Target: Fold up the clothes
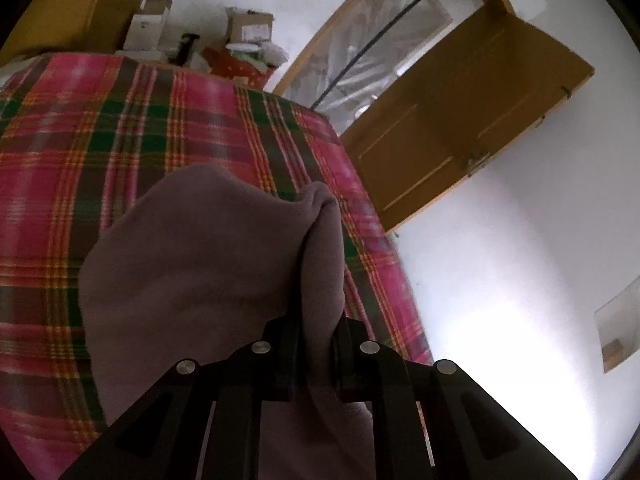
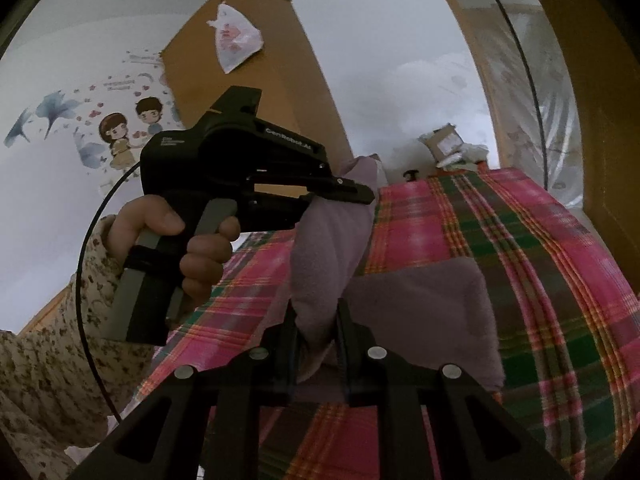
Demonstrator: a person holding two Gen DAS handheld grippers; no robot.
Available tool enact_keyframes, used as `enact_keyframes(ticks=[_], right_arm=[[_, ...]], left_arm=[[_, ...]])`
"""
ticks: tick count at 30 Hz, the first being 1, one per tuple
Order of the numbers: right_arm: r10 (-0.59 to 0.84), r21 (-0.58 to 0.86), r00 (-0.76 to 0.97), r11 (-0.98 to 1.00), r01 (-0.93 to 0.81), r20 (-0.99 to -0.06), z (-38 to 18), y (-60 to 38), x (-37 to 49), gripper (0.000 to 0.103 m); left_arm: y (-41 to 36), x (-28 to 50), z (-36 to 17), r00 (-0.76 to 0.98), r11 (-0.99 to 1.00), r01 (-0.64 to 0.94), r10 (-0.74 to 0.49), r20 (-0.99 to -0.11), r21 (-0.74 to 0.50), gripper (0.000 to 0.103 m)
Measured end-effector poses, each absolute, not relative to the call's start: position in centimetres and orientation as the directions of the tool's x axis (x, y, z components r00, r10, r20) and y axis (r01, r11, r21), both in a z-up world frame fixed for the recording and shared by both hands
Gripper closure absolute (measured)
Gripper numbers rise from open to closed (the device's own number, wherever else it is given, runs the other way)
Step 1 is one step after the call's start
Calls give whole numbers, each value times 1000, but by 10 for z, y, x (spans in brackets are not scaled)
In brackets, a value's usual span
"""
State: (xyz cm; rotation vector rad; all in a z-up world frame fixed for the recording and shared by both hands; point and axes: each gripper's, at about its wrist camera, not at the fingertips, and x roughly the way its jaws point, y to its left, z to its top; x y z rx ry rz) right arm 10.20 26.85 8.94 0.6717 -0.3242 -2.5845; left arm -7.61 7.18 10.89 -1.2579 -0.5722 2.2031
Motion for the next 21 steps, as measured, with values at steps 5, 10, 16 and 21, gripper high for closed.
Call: enact_keyframes(ticks=[5, 10, 16, 21], right_arm=[[-446, 357, -787, -882, 307, -426, 75, 286, 95, 87], [-427, 390, -788, -884, 260, -443, 63, 303, 87, 87], [-412, 419, -777, -883, 212, -475, 45, 318, 74, 87], [-406, 439, -765, -880, 180, -500, 30, 328, 66, 87]], left_arm=[[89, -87, 93, -391, -773, -236, 630, -671, -588, 91], [106, -97, 78, -360, -786, -231, 617, -700, -574, 91], [123, -110, 59, -321, -798, -219, 603, -731, -562, 91], [131, -122, 45, -294, -802, -203, 598, -746, -562, 88]])
